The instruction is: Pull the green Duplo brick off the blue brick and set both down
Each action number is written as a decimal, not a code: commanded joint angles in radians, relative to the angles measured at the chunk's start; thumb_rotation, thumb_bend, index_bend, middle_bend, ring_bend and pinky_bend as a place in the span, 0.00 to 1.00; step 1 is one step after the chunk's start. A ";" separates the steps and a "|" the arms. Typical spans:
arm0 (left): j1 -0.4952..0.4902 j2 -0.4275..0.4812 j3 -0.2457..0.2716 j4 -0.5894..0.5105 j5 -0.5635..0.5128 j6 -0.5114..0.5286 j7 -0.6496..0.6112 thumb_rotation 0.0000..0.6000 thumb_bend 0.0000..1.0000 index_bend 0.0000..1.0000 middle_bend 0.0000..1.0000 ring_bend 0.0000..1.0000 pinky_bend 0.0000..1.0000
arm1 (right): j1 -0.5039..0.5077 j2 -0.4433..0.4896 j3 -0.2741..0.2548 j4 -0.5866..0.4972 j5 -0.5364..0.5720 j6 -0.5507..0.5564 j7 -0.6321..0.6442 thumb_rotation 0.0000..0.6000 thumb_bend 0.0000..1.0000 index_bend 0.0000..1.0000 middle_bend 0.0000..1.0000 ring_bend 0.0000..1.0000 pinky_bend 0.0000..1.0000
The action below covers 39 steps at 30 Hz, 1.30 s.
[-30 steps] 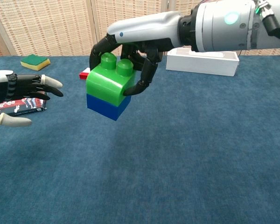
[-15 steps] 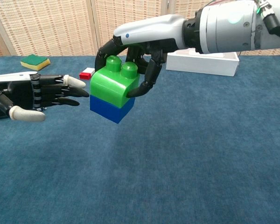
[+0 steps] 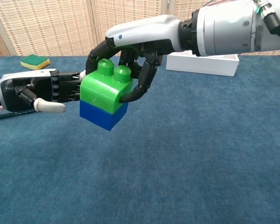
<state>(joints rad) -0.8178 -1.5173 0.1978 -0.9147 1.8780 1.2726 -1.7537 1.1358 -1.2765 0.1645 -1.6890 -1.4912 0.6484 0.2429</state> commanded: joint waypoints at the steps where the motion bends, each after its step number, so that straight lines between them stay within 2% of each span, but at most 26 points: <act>1: -0.016 -0.013 0.027 0.012 0.027 0.027 -0.024 1.00 0.27 0.22 0.18 0.00 0.08 | 0.004 -0.008 0.000 0.009 0.000 -0.004 0.005 1.00 0.36 0.82 0.69 0.74 0.73; 8: -0.037 -0.014 0.062 0.013 0.050 0.069 -0.060 1.00 0.27 0.23 0.17 0.00 0.08 | 0.009 -0.019 -0.002 0.021 -0.008 -0.001 0.017 1.00 0.36 0.82 0.69 0.74 0.73; 27: -0.054 -0.037 0.097 0.065 0.006 0.045 -0.110 1.00 0.27 0.24 0.17 0.00 0.08 | 0.016 -0.036 -0.005 0.039 -0.011 0.004 0.035 1.00 0.36 0.82 0.69 0.74 0.73; 33: -0.058 -0.039 0.105 0.065 0.007 0.054 -0.113 1.00 0.27 0.36 0.17 0.00 0.08 | 0.016 -0.039 -0.009 0.047 -0.012 0.004 0.038 1.00 0.36 0.82 0.69 0.74 0.73; 39: -0.065 -0.039 0.110 0.058 0.004 0.048 -0.106 1.00 0.29 0.56 0.18 0.00 0.08 | 0.015 -0.036 -0.009 0.043 -0.011 0.007 0.036 1.00 0.36 0.82 0.69 0.73 0.73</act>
<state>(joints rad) -0.8816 -1.5561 0.3082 -0.8558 1.8836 1.3221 -1.8611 1.1511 -1.3130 0.1552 -1.6462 -1.5019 0.6550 0.2788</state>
